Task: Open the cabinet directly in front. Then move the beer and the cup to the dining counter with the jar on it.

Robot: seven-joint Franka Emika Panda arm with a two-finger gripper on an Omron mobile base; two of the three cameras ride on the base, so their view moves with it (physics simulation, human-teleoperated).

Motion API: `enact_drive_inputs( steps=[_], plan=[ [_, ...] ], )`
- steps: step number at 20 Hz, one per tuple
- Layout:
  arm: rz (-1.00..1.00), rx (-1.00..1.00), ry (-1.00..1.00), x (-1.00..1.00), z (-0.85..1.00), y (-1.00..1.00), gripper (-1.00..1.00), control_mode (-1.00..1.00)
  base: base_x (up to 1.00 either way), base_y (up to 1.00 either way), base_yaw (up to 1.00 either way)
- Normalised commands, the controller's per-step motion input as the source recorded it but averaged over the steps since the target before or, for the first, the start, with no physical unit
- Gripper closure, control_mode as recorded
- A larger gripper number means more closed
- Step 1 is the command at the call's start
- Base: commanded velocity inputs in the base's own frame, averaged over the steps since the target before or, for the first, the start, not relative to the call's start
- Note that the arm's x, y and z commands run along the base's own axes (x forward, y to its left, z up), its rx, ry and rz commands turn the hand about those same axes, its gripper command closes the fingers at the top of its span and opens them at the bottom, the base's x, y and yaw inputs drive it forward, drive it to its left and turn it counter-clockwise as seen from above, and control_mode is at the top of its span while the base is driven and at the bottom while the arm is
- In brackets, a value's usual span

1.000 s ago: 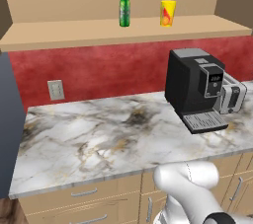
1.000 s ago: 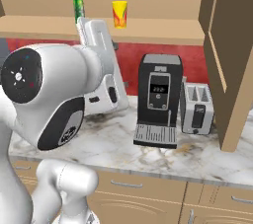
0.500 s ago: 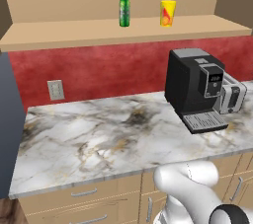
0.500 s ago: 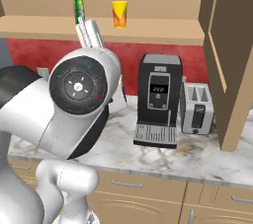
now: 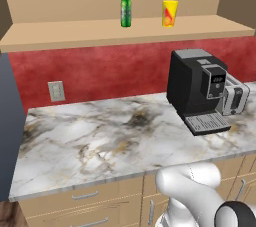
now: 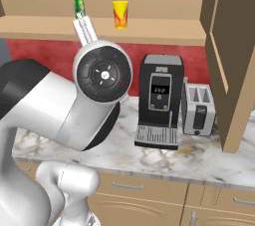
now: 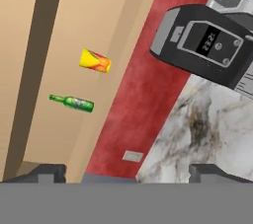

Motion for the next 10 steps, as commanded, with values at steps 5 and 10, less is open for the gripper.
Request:
enact_drive_inputs(
  steps=[5,10],
  plan=[
    [0.00,0.00,-0.01,0.18,0.00,0.13,-1.00,-1.00,0.00,0.00,0.00],
    [-0.04,0.00,-0.05,0.13,0.00,0.09,-1.00,-1.00,0.00,0.00,0.00]
  ],
)
